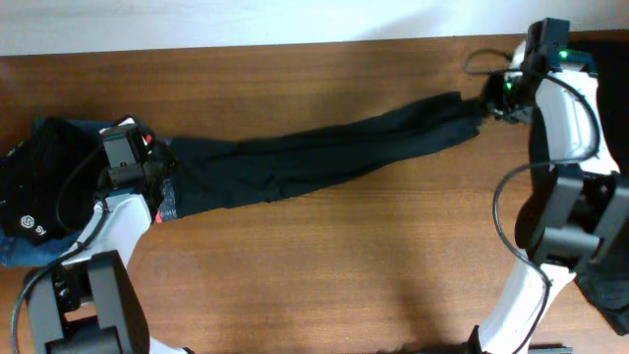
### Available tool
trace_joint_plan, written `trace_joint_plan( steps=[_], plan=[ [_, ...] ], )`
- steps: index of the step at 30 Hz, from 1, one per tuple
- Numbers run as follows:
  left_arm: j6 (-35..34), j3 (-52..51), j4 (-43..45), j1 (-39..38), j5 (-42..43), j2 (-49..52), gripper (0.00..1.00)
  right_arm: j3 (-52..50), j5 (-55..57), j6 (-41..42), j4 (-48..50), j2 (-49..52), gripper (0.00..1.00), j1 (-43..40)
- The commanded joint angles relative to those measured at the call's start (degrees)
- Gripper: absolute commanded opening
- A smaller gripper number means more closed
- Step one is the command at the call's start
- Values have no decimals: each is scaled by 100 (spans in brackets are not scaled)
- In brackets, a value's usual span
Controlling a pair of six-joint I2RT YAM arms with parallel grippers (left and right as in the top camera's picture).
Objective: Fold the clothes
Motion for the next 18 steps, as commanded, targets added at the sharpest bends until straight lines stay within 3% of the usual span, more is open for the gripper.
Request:
trace_joint_plan(
  steps=[1,10,18],
  plan=[
    [28,103,39,2,-61,181,0,37,-1239,173,693,511,99,4],
    [31,103,-11,2,-61,192,0,37,-343,-726,-269,570,99,2],
    [31,103,-103,2,-66,192,0,35,-188,-1388,-234,612,98,4]
  ],
)
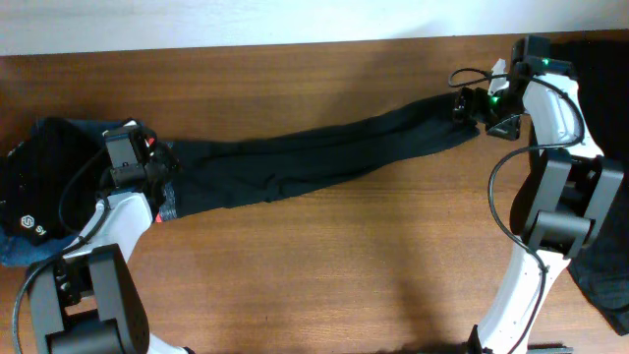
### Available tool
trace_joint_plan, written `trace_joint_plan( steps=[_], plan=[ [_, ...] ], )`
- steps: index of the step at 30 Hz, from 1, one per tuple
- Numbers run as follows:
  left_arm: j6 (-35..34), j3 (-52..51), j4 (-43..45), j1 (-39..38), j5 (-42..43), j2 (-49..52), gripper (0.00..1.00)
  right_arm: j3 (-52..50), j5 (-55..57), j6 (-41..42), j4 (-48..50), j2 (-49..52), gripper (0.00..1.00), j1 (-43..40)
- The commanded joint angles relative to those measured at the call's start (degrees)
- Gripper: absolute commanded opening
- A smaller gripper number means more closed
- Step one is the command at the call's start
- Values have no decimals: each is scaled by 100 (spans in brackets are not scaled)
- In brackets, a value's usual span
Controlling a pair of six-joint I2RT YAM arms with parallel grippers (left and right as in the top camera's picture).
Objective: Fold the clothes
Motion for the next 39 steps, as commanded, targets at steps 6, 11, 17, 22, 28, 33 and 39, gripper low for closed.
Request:
trace_joint_plan(
  steps=[6,11,17,22,28,33,39],
  plan=[
    [28,98,-87,2,-66,52,0,2,155,-688,70,92,99,2],
    [28,98,-87,2,-66,52,0,0,107,-682,81,271,99,2],
    [28,98,-85,2,-66,52,0,0,-199,-680,127,551,99,9],
    [28,98,-85,2,-66,52,0,0,-664,-511,271,669,99,11],
    [28,98,-94,2,-61,52,0,0,-662,-221,557,669,90,11],
    [28,98,-129,2,-61,52,0,0,-643,22,767,669,78,11],
    [28,98,-249,2,-61,52,1,0,-643,275,992,669,63,11]
  ],
)
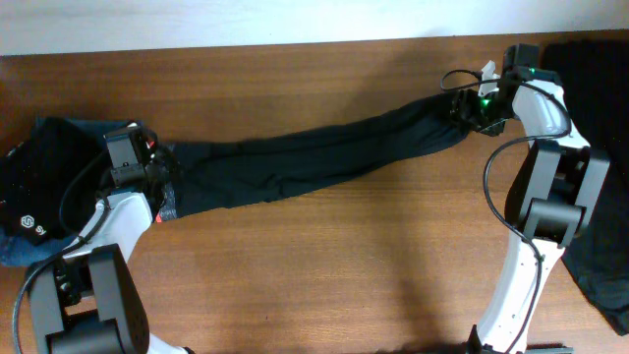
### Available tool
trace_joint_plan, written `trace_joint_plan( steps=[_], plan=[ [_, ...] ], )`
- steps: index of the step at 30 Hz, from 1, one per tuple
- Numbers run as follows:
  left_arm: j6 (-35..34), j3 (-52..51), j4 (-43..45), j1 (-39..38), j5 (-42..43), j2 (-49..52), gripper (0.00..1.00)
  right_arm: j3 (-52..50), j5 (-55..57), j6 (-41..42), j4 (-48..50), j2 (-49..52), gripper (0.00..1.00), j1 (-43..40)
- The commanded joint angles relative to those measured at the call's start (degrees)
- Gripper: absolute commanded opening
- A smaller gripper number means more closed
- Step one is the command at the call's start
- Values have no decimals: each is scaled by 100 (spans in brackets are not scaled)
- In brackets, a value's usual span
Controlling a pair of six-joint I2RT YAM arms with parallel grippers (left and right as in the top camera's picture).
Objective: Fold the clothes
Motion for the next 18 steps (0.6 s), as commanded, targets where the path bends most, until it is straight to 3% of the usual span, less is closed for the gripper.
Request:
trace_joint_plan(
  steps=[1,4,13,18],
  plan=[
    [28,94,-92,2,-61,52,0,0,-70,205,87,52,60,11],
    [28,94,-203,2,-61,52,1,0,-68,321,127,52,52,11],
    [28,94,-310,2,-59,52,2,0,90,354,98,52,10,7],
    [31,94,-546,4,-63,52,2,2,671,352,-308,42,4,-157]
  ],
)
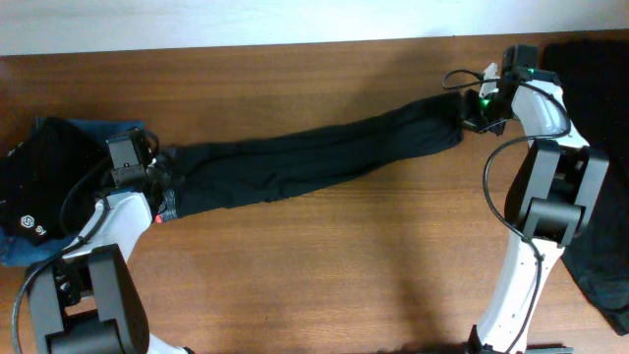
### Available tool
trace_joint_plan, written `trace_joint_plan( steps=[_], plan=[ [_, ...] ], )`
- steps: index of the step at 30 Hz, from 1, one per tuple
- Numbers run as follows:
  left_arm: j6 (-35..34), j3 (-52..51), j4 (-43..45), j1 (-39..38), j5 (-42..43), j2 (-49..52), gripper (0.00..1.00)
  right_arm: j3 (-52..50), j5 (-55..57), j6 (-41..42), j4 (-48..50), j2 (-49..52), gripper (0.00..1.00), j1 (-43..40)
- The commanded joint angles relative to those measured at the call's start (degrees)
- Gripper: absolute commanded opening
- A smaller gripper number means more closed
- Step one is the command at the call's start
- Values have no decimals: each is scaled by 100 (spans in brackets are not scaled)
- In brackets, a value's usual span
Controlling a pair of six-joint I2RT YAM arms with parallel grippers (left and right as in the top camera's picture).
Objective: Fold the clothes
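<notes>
A long black garment (314,157) lies stretched across the wooden table, from the left middle up to the far right. My left gripper (160,182) sits at its left end, by a small red tag, and looks shut on the cloth. My right gripper (470,113) is at the bunched right end near the table's far edge and also looks shut on the fabric. The fingertips of both are small in the overhead view and partly hidden by the wrists.
A heap of dark clothes with blue denim (39,187) lies at the left edge behind the left arm. More dark cloth (590,69) covers the far right corner and hangs at the lower right (609,285). The table's far edge meets a white wall.
My left gripper has shifted slightly left and towards the front with the garment's left end. My right gripper sits a touch further right. The garment lies much the same.
At first the garment was pulled long, its right end reaching my right gripper far to the right. Then the right gripper stood further left and the right end bunched up. It stayed there, and now both grippers remain at the garment's ends.
</notes>
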Motion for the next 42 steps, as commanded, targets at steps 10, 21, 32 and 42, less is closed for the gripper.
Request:
trace_joint_plan(
  steps=[10,21,32,42],
  plan=[
    [35,85,-79,9,-61,52,3,2,588,-205,-992,-2,4,-1073],
    [37,85,-85,7,138,50,52,2,616,-590,-1239,-2,4,-1279],
    [76,85,-83,9,136,52,52,120,588,-872,-1318,-310,4,-1532],
    [74,85,-173,7,138,52,52,144,186,-2033,-1556,-1335,4,-999]
  ],
)
